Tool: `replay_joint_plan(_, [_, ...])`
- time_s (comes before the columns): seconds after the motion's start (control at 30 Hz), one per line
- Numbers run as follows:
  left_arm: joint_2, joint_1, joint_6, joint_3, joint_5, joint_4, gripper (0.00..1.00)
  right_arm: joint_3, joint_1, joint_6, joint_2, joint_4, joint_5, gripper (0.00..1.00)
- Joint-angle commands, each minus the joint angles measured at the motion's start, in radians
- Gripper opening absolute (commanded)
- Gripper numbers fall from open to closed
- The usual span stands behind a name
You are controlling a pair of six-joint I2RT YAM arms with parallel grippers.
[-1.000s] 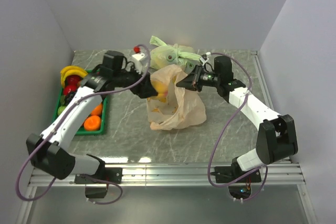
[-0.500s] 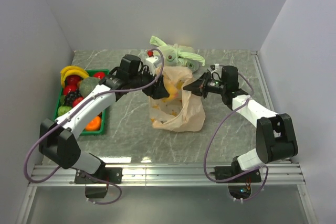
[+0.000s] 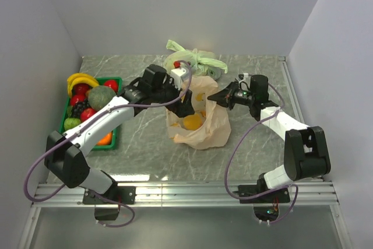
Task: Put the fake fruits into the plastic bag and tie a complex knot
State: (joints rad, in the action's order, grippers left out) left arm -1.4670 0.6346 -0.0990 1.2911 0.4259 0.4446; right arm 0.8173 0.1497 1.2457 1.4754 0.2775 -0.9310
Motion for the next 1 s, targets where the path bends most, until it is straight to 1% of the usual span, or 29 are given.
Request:
replay_joint_plan(0.0, [0.071,-0.067,-0.057,0.050,-0.009,0.002,0.99,0.003,-0.025,-0.067,-0.006,-0.063,-0.028,0.00])
replay_joint_plan(0.03, [0.101,-0.091,-0.076,0.025,-0.006,-0.004,1.00,0.005,-0.029,-0.090,-0.009,-0.076,-0.031,0.00])
replay_joint_plan(0.07, [0.114,-0.149,-0.096,0.008,-0.004,-0.012,0.99,0.005,-0.036,-0.101,-0.012,-0.099,-0.032,0.00])
replay_joint_plan(0.1, [0.125,-0.180,-0.135,-0.015,-0.003,-0.023,0.98,0.005,-0.039,-0.110,-0.015,-0.110,-0.032,0.00])
replay_joint_plan(0.13, [0.140,-0.206,-0.149,-0.062,-0.009,-0.039,0.97,0.005,-0.041,-0.121,-0.017,-0.116,-0.034,0.00])
replay_joint_plan(0.17, [0.142,-0.235,-0.160,-0.084,-0.063,-0.041,0.96,0.002,-0.047,-0.124,-0.015,-0.121,-0.038,0.00])
replay_joint_plan(0.2, [0.139,-0.248,-0.168,-0.105,-0.073,-0.043,0.95,0.002,-0.047,-0.132,-0.017,-0.129,-0.037,0.00])
replay_joint_plan(0.27, [0.114,-0.257,-0.171,-0.148,-0.070,-0.047,0.94,0.009,-0.048,-0.160,-0.012,-0.153,-0.035,0.00])
replay_joint_plan(0.33, [0.079,-0.257,-0.192,-0.183,-0.038,-0.073,0.95,0.013,-0.050,-0.175,-0.013,-0.167,-0.034,0.00])
replay_joint_plan(0.47, [-0.002,-0.256,-0.248,-0.193,0.057,-0.162,0.99,0.035,-0.055,-0.222,-0.013,-0.225,-0.031,0.00])
replay_joint_plan(0.57, [-0.053,-0.251,-0.284,-0.208,0.115,-0.228,0.99,0.055,-0.056,-0.276,-0.018,-0.271,-0.023,0.00])
replay_joint_plan(0.6, [-0.065,-0.247,-0.303,-0.214,0.137,-0.274,0.98,0.059,-0.056,-0.288,-0.018,-0.296,-0.025,0.00])
replay_joint_plan(0.63, [-0.088,-0.242,-0.312,-0.217,0.140,-0.293,0.95,0.066,-0.056,-0.322,-0.017,-0.334,-0.020,0.00])
replay_joint_plan(0.67, [-0.101,-0.237,-0.323,-0.216,0.160,-0.309,0.90,0.083,-0.056,-0.344,-0.017,-0.357,-0.014,0.00])
replay_joint_plan(0.7, [-0.110,-0.234,-0.349,-0.211,0.178,-0.335,0.76,0.097,-0.058,-0.371,-0.015,-0.385,-0.009,0.00])
replay_joint_plan(0.73, [-0.118,-0.233,-0.361,-0.198,0.209,-0.345,0.65,0.109,-0.058,-0.426,-0.017,-0.452,0.000,0.00])
replay_joint_plan(0.77, [-0.115,-0.231,-0.372,-0.188,0.226,-0.349,0.51,0.144,-0.056,-0.458,-0.017,-0.486,0.024,0.00])
replay_joint_plan(0.8, [-0.102,-0.231,-0.378,-0.178,0.241,-0.340,0.16,0.164,-0.056,-0.530,-0.020,-0.526,0.040,0.00])
replay_joint_plan(0.83, [-0.067,-0.228,-0.375,-0.156,0.252,-0.325,0.05,0.186,-0.058,-0.566,-0.024,-0.605,0.066,0.00])
replay_joint_plan(0.87, [-0.046,-0.224,-0.375,-0.151,0.241,-0.307,0.00,0.235,-0.058,-0.604,-0.026,-0.647,0.119,0.01])
replay_joint_plan(0.9, [-0.021,-0.225,-0.383,-0.150,0.234,-0.293,0.00,0.259,-0.056,-0.642,-0.030,-0.688,0.165,0.06])
replay_joint_plan(0.93, [0.026,-0.225,-0.384,-0.154,0.231,-0.261,0.00,0.299,-0.058,-0.696,-0.041,-0.742,0.199,0.26])
replay_joint_plan(0.97, [0.046,-0.222,-0.386,-0.157,0.220,-0.239,0.00,0.318,-0.056,-0.721,-0.050,-0.765,0.228,0.39])
